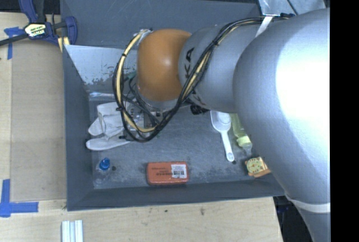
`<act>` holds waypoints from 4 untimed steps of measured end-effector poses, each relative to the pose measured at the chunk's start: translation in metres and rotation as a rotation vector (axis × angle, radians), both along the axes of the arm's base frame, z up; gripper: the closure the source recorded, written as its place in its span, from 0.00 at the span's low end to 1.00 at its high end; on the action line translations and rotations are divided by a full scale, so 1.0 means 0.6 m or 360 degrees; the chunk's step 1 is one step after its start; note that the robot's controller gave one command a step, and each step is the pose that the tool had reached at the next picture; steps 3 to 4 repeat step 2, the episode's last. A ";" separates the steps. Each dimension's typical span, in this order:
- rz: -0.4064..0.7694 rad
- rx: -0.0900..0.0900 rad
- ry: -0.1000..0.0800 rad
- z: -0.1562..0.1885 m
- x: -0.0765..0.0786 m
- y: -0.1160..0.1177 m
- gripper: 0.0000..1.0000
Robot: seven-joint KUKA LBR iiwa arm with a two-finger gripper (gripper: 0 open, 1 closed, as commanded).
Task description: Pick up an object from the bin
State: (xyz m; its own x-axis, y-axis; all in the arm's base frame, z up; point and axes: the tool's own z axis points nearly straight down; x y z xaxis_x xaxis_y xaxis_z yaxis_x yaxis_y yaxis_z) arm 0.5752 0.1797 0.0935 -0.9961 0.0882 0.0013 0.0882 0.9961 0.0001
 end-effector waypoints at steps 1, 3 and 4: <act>-0.0002 -0.0003 0.0008 0.067 -0.010 -0.004 1.00; 0.0013 0.0003 -0.0014 0.138 -0.005 0.002 1.00; 0.0013 0.0003 -0.0014 0.138 -0.005 0.002 1.00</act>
Offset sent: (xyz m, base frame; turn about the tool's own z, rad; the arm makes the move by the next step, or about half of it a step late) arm -0.0083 0.0148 0.0436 -0.0492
